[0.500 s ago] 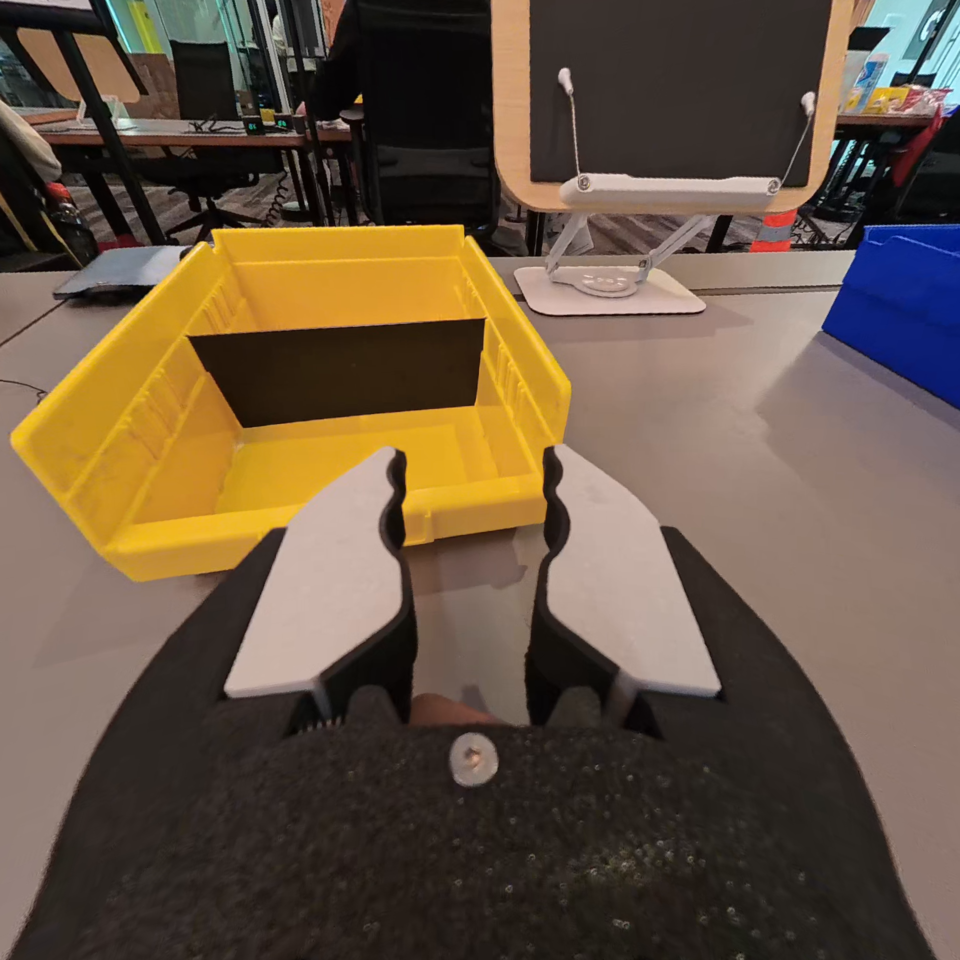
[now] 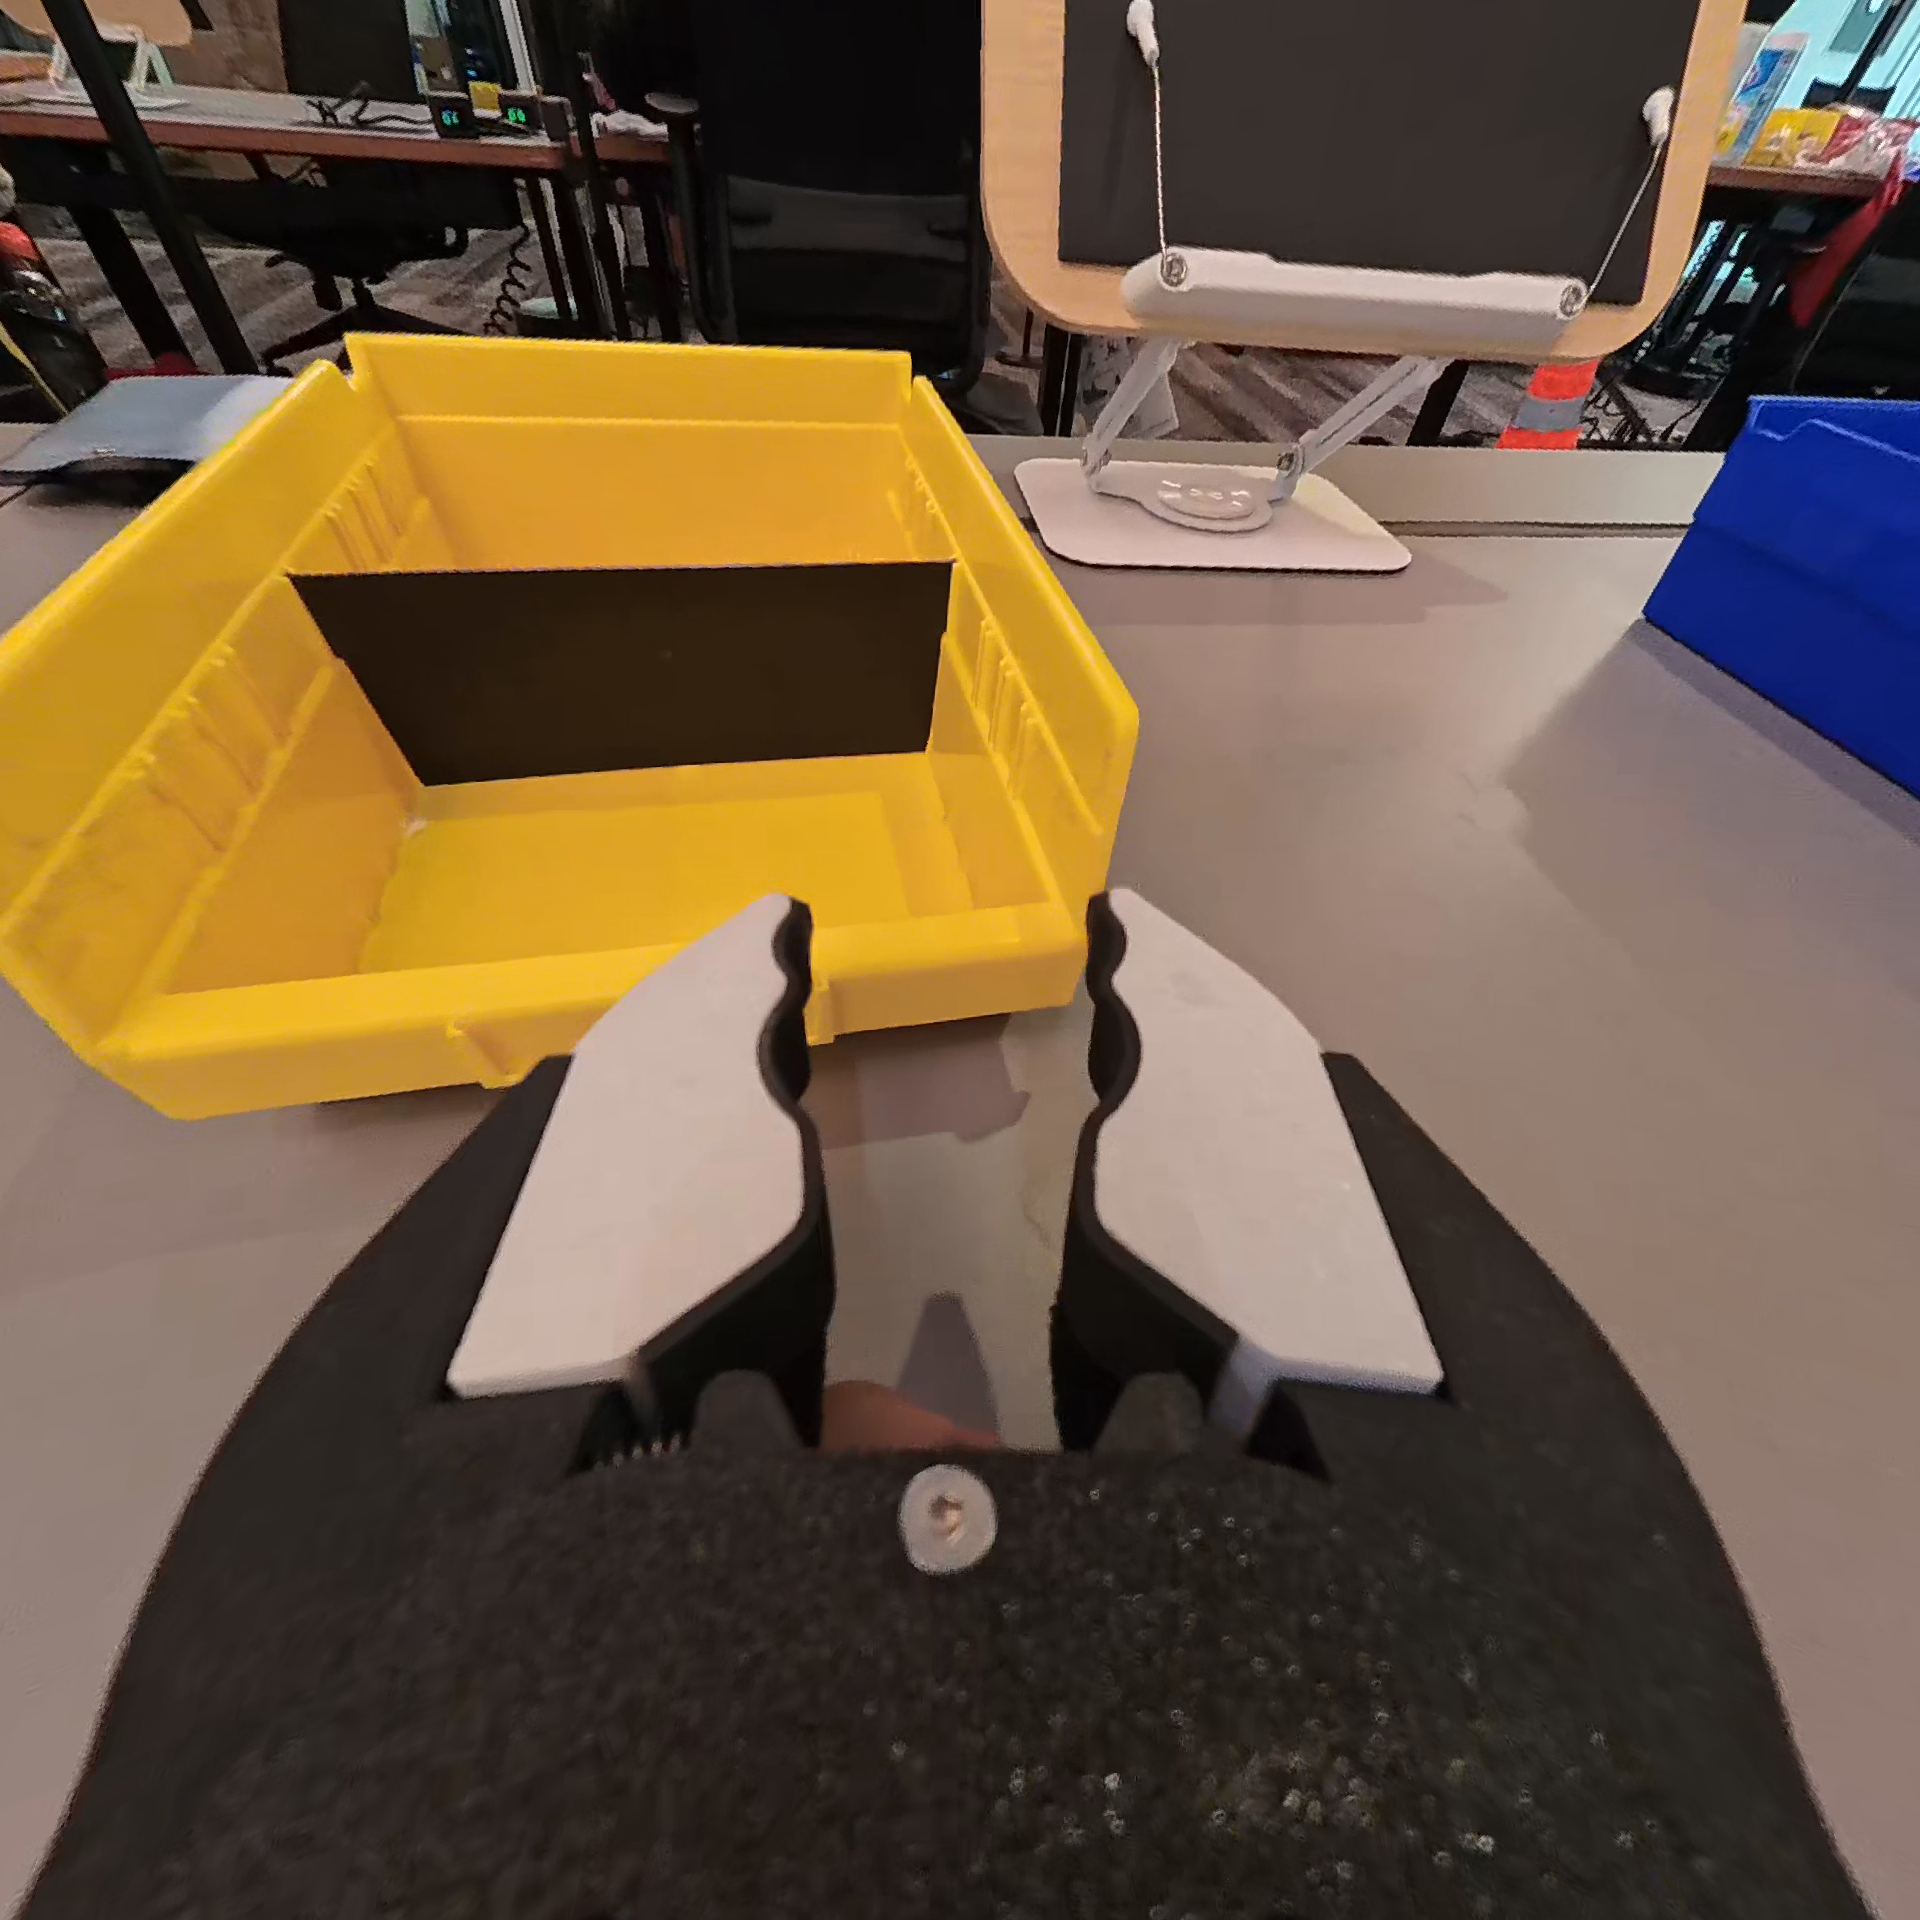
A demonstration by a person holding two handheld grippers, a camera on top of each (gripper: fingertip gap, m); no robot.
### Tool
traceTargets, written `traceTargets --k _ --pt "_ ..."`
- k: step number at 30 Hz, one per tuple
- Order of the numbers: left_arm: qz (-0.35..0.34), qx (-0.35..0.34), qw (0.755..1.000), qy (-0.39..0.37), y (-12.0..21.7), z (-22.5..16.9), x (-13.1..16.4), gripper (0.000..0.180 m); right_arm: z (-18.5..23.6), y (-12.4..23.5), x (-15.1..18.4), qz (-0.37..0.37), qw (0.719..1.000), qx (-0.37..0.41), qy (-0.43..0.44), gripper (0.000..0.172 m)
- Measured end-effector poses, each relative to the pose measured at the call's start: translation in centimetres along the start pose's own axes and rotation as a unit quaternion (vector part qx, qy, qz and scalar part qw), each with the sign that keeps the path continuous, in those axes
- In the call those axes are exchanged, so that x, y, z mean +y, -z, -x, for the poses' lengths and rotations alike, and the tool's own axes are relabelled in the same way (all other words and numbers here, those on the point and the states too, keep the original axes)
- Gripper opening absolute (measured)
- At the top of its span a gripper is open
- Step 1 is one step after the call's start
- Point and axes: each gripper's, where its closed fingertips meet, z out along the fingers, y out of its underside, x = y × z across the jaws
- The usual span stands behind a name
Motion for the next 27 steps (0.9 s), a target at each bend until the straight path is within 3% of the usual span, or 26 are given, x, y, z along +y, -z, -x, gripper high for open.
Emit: traceTargets --k 8,11,13,27 --pt "0.014 -0.005 1.0 -0.004 0.1 0.0 0.6 0.049 3.7 0.8 -1.0 -0.031 0.996 -0.081 -0.014 0.06" --pt "0.02 0.003 1.0 0.016 0.0 -0.1 0.8 0.049 6.4 1.5 -1.8 -0.057 0.991 -0.121 0.003 0.073" --pt "0.018 0.006 1.0 0.017 0.0 -0.1 0.7 0.049 7.8 1.9 -1.9 -0.066 0.988 -0.136 0.011 0.073" --pt "0.013 0.029 0.999 0.005 -0.3 -1.3 0.3 0.049 9.0 0.8 0.0 -0.017 0.992 -0.128 0.0 0.074"
